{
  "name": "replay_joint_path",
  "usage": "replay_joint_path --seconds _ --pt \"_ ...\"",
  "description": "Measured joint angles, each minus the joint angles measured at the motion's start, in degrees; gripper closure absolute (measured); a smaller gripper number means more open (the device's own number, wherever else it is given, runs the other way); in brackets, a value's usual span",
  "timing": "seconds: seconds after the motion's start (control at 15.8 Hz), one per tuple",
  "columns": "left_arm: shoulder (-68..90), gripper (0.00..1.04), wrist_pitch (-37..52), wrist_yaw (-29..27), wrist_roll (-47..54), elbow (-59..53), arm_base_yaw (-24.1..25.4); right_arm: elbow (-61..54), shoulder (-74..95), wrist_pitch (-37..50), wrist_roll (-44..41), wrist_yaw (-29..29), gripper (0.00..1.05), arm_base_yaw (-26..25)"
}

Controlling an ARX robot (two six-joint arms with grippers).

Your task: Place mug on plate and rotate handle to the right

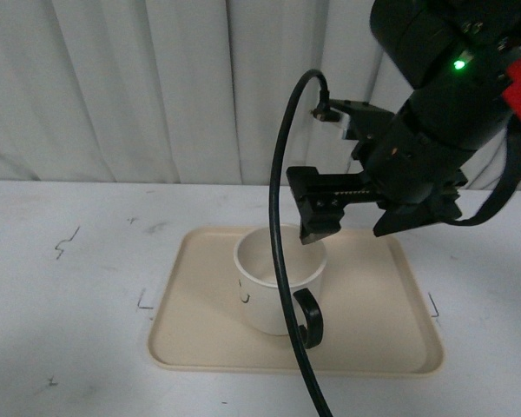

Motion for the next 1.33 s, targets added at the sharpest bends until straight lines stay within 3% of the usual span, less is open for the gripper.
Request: replay_joint_path --seconds 0.19,0.25,0.44,0.57,0.7,0.89,1.01,1.14,1.33 --pt "0.0 0.07 0.0 0.02 0.0 0.0 0.0 4.48 5.18 -2.36 1.9 1.62 0.06 1.97" --pt "0.0 0.07 0.0 0.0 0.0 0.0 0.0 5.31 5.95 -3.26 2.27 2.6 0.13 2.69" --pt "0.0 0.07 0.0 0.0 0.0 0.0 0.0 5.55 6.19 -3.02 2.75 3.13 0.44 3.28" --pt "0.0 0.07 0.0 0.0 0.0 0.0 0.0 5.51 6.21 -3.8 2.89 3.06 0.84 2.38" --pt "0.0 0.07 0.0 0.0 0.0 0.0 0.0 5.07 6.14 -4.15 2.38 2.29 1.0 1.68" --pt "0.0 0.07 0.0 0.0 0.0 0.0 0.0 5.55 5.31 -8.35 -3.45 -0.28 1.01 0.07" --pt "0.0 0.07 0.0 0.0 0.0 0.0 0.0 9.53 5.31 -12.0 -12.28 -0.48 1.01 -1.01" --pt "0.0 0.07 0.02 -0.02 0.0 0.0 0.0 15.28 5.42 -14.34 -25.99 -0.55 1.01 -2.05" --pt "0.0 0.07 0.0 0.0 0.0 0.0 0.0 25.0 11.06 -24.79 -45.75 -5.7 1.01 -1.99"
